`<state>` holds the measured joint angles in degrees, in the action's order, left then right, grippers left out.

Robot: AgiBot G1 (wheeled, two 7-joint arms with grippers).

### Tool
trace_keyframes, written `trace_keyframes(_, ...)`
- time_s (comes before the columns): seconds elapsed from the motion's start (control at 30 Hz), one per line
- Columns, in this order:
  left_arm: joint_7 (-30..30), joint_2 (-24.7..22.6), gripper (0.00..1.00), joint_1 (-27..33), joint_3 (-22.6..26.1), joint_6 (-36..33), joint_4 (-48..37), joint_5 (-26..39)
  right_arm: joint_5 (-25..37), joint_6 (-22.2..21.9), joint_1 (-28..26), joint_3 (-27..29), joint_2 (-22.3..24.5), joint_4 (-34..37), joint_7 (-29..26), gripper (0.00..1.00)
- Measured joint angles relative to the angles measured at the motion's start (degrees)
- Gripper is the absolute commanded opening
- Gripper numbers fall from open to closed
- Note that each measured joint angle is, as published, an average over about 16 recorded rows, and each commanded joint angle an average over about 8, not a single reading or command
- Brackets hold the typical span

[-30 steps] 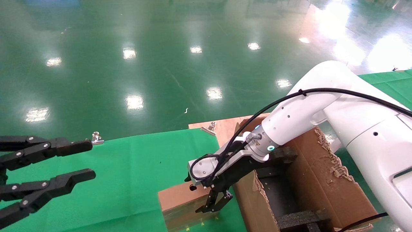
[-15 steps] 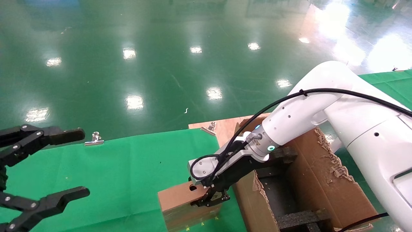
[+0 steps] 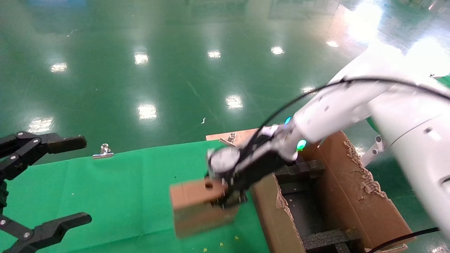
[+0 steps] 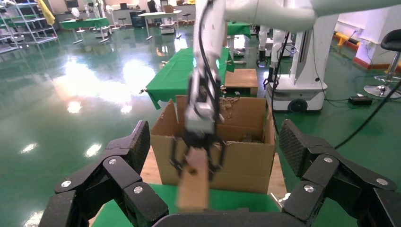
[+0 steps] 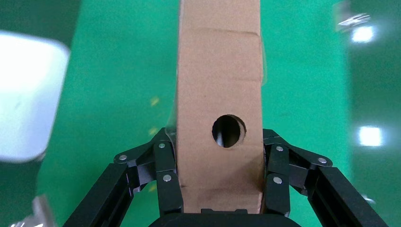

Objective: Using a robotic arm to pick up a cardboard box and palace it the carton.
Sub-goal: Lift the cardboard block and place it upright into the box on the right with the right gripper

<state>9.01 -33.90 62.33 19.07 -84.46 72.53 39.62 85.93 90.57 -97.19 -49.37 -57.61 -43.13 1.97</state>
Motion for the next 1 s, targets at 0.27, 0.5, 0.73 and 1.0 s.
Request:
trace_keyframes(0.27, 0.0, 0.0, 1.0, 0.0, 0.0, 0.0, 0.0, 0.0, -5.4, 0.8, -9.8, -2.4, 4.0, 2.8, -0.5, 0.0)
trace_keyframes(0.5, 0.0, 0.0, 1.0, 0.0, 0.0, 0.0, 0.0, 0.0, -9.0, 1.1, -17.3, -8.6, 8.5, 3.8, -0.3, 0.0)
trace_keyframes(0.73, 0.0, 0.0, 1.0, 0.0, 0.0, 0.0, 0.0, 0.0, -11.0, 1.1, -23.0, -16.3, 15.4, 4.2, -0.4, 0.0)
trace_keyframes(1.0, 0.0, 0.0, 1.0, 0.0, 0.0, 0.0, 0.0, 0.0, -11.5, 0.9, -28.5, -24.5, 25.7, 3.7, -1.4, 0.0)
